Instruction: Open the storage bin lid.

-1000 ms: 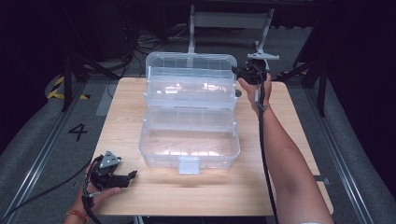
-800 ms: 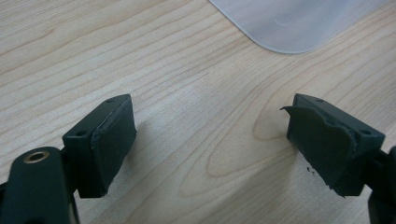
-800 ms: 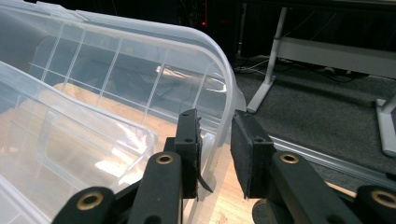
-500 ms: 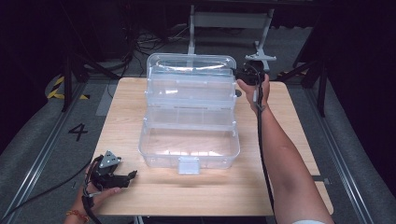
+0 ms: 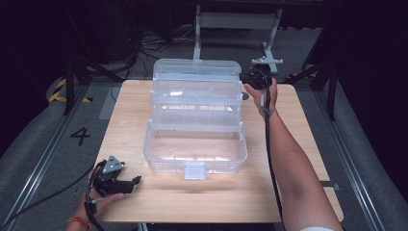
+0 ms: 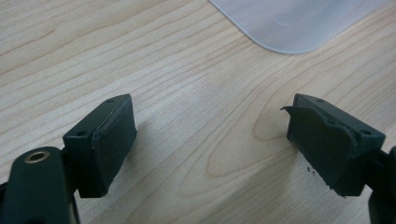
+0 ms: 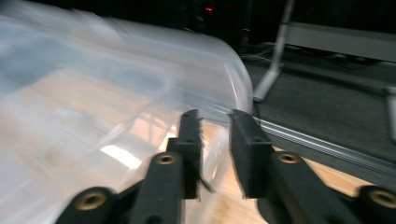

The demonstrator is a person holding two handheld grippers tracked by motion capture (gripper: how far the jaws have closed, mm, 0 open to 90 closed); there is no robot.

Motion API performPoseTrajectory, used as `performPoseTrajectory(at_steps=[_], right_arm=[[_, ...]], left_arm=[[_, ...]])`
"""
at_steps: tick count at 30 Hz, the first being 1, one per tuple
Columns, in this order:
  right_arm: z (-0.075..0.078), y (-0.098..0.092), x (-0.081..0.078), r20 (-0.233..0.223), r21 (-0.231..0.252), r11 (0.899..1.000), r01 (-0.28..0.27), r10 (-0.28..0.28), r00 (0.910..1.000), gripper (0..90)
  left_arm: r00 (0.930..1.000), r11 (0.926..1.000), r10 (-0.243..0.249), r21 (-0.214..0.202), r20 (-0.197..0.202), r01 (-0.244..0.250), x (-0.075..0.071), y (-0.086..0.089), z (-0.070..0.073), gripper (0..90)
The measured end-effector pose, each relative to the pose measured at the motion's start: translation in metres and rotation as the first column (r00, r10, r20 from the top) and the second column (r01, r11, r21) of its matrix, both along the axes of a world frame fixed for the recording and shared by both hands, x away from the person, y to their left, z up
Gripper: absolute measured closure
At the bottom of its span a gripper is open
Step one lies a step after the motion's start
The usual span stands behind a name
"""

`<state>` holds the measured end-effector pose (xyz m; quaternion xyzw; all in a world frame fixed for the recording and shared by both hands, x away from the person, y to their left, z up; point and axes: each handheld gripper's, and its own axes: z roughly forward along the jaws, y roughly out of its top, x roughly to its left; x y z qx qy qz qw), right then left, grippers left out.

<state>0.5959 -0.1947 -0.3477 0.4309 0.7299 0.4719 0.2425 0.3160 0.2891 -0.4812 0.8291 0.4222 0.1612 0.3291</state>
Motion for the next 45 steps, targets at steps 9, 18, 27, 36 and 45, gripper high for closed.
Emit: performPoseTrajectory(at_steps=[9, 18, 27, 36, 45], right_arm=[[0.003, 0.000, -0.004, 0.019, -0.027, 1.000, -0.004, 0.005, 0.9998, 75.1], [0.005, 0.003, -0.009, 0.029, -0.063, 0.998, -0.016, 0.018, 0.9994, 74.9], [0.011, 0.001, -0.016, 0.045, -0.112, 0.994, -0.019, 0.024, 0.9987, 73.9], [0.019, -0.006, -0.030, 0.066, -0.167, 0.986, -0.020, 0.032, 0.9973, 72.8], [0.018, -0.011, -0.049, 0.067, -0.211, 0.976, -0.057, 0.072, 0.9952, 68.7]], left_arm=[[1.0000, 1.0000, 0.006, -0.001, 0.002, -0.006, 0.000, 0.000, 0.000, 15.9], [1.0000, 1.0000, 0.006, 0.003, 0.002, -0.006, 0.000, 0.000, 0.000, 16.0], [1.0000, 1.0000, 0.008, 0.003, 0.003, -0.008, -0.001, 0.000, 0.000, 16.0], [1.0000, 1.0000, 0.009, 0.003, 0.004, -0.009, -0.001, 0.000, 0.000, 16.0], [0.9999, 1.0000, 0.009, 0.002, 0.003, -0.010, -0.001, 0.000, 0.000, 16.0]])
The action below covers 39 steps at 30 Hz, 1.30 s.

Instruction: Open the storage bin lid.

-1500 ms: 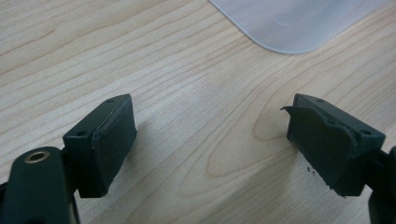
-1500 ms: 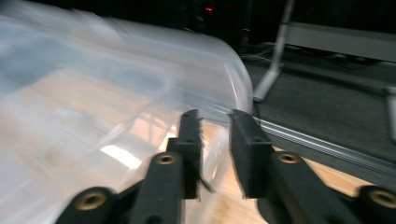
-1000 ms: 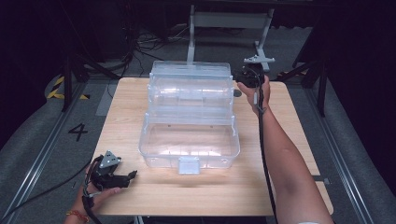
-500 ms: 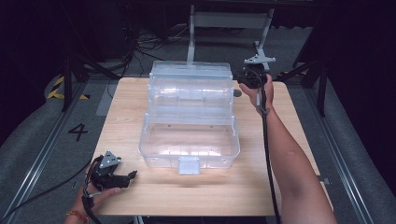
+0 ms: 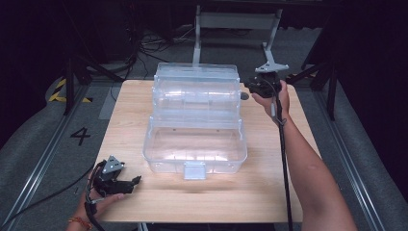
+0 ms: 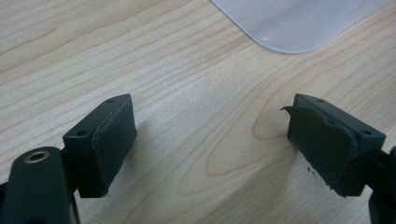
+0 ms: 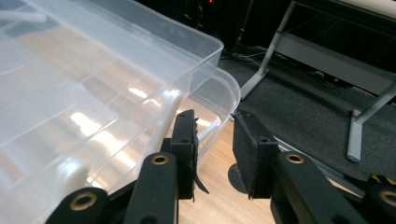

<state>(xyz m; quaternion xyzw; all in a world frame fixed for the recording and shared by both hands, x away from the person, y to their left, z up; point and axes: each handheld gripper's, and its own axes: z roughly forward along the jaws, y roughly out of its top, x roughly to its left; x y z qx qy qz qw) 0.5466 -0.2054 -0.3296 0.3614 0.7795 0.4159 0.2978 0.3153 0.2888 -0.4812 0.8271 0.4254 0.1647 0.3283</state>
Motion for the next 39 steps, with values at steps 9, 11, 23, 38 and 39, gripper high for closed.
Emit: performPoseTrajectory(at_steps=[9, 11, 23, 38, 39], right_arm=[[-0.007, -0.008, -0.016, -0.026, -0.035, 0.999, -0.023, 0.022, 0.9994, 60.3], [-0.009, -0.010, -0.022, -0.029, -0.041, 0.999, -0.029, 0.027, 0.9992, 59.0], [-0.022, -0.025, -0.051, -0.057, -0.087, 0.994, -0.073, 0.069, 0.9960, 42.9], [-0.046, -0.040, -0.095, -0.077, -0.215, 0.967, -0.138, 0.125, 0.9892, 33.8], [-0.047, -0.041, -0.098, -0.100, -0.219, 0.964, -0.151, 0.131, 0.9862, 31.9]], left_arm=[[1.0000, 1.0000, 0.000, 0.002, 0.001, 0.000, 0.000, 0.000, 0.000, 16.0], [1.0000, 1.0000, 0.000, 0.003, 0.001, 0.000, 0.000, 0.000, 0.000, 16.0], [1.0000, 1.0000, 0.000, 0.001, 0.001, 0.000, 0.000, 0.000, 0.000, 16.0], [1.0000, 1.0000, 0.004, 0.003, 0.002, -0.004, 0.000, 0.000, 0.000, 15.9], [1.0000, 1.0000, 0.004, 0.001, 0.001, -0.004, 0.000, 0.000, 0.000, 15.9]])
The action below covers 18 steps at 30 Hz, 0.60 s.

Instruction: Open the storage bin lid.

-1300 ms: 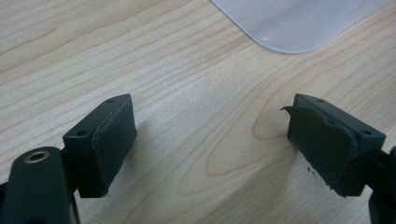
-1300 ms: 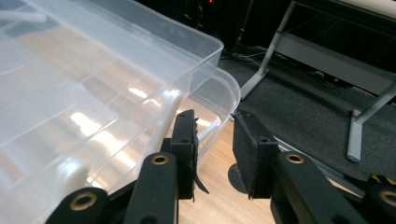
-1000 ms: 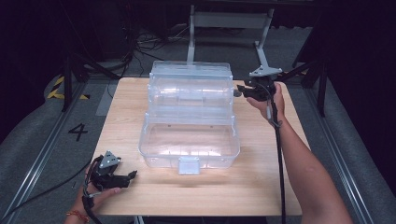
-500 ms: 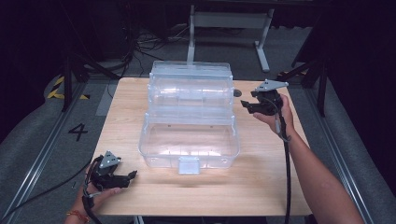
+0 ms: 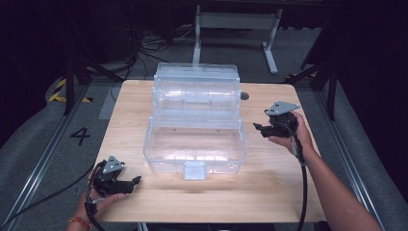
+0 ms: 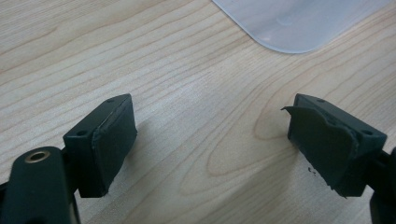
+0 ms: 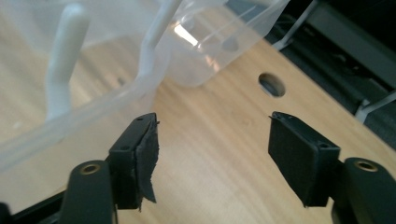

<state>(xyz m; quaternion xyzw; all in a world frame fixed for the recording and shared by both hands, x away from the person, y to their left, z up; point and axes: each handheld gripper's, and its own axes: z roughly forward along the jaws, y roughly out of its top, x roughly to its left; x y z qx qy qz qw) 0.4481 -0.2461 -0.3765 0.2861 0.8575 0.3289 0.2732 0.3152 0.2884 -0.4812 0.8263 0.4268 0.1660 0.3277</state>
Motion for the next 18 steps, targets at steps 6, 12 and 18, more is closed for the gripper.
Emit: performPoseTrajectory(at_steps=[6, 12, 18], right_arm=[[-0.008, -0.009, -0.021, 0.012, -0.011, 1.000, -0.025, 0.025, 0.9996, 31.6], [-0.024, -0.017, -0.042, 0.009, -0.041, 0.999, -0.016, 0.016, 0.9998, 29.6], [-0.037, -0.025, -0.053, -0.005, -0.055, 0.998, 0.002, -0.002, 1.0000, 27.7]], left_arm=[[1.0000, 1.0000, 0.000, 0.002, -0.001, 0.000, 0.000, 0.000, 0.000, 15.8], [1.0000, 1.0000, 0.004, -0.004, -0.004, -0.004, 0.000, 0.000, 0.000, 15.6], [1.0000, 1.0000, 0.001, -0.004, 0.003, -0.001, 0.001, 0.000, 0.000, 15.4]])
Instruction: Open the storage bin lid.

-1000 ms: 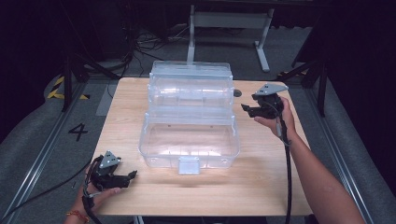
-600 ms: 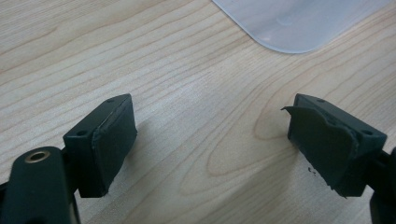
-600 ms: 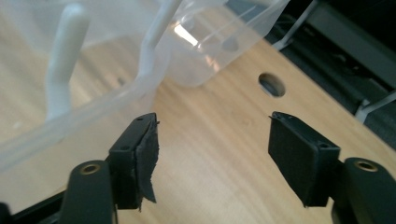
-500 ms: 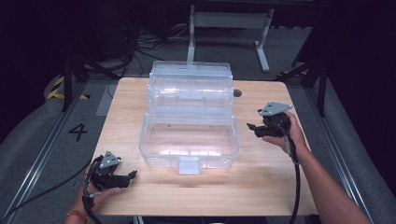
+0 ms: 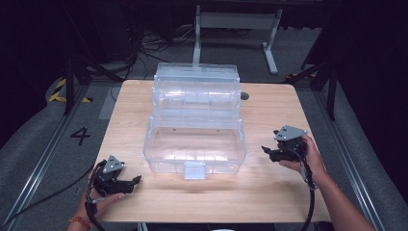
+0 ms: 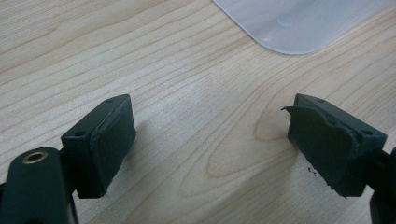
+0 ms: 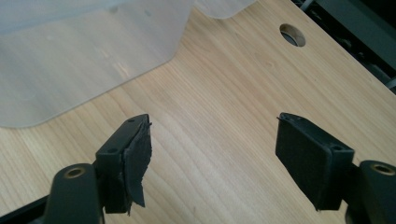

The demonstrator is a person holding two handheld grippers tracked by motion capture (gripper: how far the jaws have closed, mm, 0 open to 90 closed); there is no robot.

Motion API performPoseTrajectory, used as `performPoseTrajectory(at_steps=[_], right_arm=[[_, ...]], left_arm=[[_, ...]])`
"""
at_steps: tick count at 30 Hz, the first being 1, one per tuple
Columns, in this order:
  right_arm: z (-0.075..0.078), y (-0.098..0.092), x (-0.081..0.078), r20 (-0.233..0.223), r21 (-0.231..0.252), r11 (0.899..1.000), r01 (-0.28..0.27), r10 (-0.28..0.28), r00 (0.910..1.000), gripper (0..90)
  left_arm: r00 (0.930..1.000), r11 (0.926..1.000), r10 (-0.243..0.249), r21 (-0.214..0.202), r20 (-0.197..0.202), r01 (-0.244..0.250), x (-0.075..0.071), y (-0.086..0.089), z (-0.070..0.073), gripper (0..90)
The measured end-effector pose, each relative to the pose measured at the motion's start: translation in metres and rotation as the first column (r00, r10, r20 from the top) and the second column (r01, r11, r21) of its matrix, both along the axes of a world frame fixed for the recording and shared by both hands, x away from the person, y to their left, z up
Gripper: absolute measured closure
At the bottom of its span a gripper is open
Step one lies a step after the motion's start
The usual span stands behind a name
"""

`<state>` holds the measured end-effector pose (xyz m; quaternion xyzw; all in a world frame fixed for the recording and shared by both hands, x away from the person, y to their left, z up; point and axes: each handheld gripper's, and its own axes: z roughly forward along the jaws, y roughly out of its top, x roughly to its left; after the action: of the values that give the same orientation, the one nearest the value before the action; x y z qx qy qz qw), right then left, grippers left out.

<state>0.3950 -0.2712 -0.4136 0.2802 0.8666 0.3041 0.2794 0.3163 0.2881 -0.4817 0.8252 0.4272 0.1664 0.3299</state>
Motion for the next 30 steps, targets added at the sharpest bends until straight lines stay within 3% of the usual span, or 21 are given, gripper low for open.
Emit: performPoseTrajectory(at_steps=[1, 3, 7, 10, 12, 15, 17, 26, 29, 30], right_arm=[[-0.004, -0.002, -0.003, 0.008, -0.003, 1.000, 0.001, -0.001, 1.0000, 27.8], [-0.009, -0.004, -0.007, -0.027, -0.001, 1.000, 0.006, -0.006, 0.9996, 26.8], [-0.021, -0.009, -0.015, 0.005, -0.016, 0.999, 0.031, -0.031, 0.9995, 26.7], [-0.029, -0.014, -0.020, -0.002, -0.009, 0.999, 0.052, -0.052, 0.9987, 25.7], [-0.033, -0.018, -0.023, -0.009, 0.012, 0.998, 0.063, -0.063, 0.9980, 25.3], [-0.040, -0.026, -0.028, -0.057, 0.058, 0.995, 0.085, -0.082, 0.9950, 23.2], [-0.044, -0.031, -0.034, -0.041, 0.084, 0.991, 0.109, -0.106, 0.9936, 23.5], [-0.067, -0.052, -0.045, -0.135, 0.144, 0.972, 0.188, -0.169, 0.9764, 21.6], [-0.072, -0.059, -0.044, -0.159, 0.218, 0.956, 0.199, -0.166, 0.9731, 21.3], [-0.073, -0.062, -0.041, -0.191, 0.238, 0.948, 0.213, -0.169, 0.9668, 19.6]], left_arm=[[1.0000, 1.0000, 0.000, 0.000, 0.001, 0.000, 0.000, 0.000, 0.000, 15.3], [1.0000, 1.0000, -0.001, 0.001, 0.001, 0.001, 0.000, 0.000, 0.000, 15.2], [1.0000, 1.0000, -0.002, 0.002, 0.002, 0.002, 0.000, 0.000, 0.000, 15.2], [1.0000, 1.0000, -0.005, -0.003, -0.004, 0.005, 0.000, 0.000, 0.000, 15.1], [1.0000, 1.0000, -0.008, -0.003, -0.003, 0.008, 0.001, 0.000, 0.000, 15.1], [0.9999, 0.9999, -0.015, 0.007, -0.003, 0.015, 0.002, 0.001, 0.000, 14.9], [0.9998, 0.9998, -0.020, 0.007, -0.004, 0.020, 0.002, 0.001, 0.001, 14.9], [0.9997, 0.9997, -0.023, 0.001, -0.003, 0.023, 0.003, 0.001, 0.000, 14.8], [0.9997, 0.9997, -0.025, 0.002, -0.002, 0.025, 0.003, 0.001, 0.000, 14.8], [0.9997, 0.9997, -0.023, 0.003, -0.001, 0.023, 0.003, 0.001, 0.000, 14.8]])
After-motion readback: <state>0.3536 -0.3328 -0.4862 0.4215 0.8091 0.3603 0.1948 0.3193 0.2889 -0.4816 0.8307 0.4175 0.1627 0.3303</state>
